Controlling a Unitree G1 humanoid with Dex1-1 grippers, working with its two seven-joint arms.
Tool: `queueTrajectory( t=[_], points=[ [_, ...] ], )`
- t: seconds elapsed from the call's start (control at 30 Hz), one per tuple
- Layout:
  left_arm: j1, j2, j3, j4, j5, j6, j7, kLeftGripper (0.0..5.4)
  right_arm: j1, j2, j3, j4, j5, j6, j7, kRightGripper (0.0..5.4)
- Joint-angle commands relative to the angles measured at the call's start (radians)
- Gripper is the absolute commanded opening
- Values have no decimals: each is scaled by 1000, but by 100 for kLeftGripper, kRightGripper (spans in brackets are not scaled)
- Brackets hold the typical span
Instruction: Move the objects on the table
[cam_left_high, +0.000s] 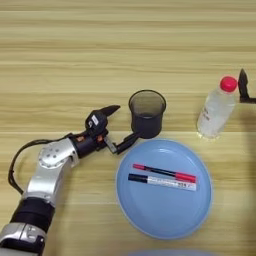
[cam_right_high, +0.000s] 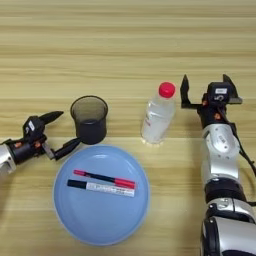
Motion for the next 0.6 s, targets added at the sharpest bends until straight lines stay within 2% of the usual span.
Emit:
queueTrajectory(
  t=[0.03, 0.6],
  points=[
    [-27, 1, -12, 19, 22, -3, -4, 540, -13, 8, 3, 0, 2, -4, 3, 537],
    [-74, -26, -33, 74, 57, -12, 8, 540, -11, 10, 2, -8, 4, -3, 6, 537]
  ],
)
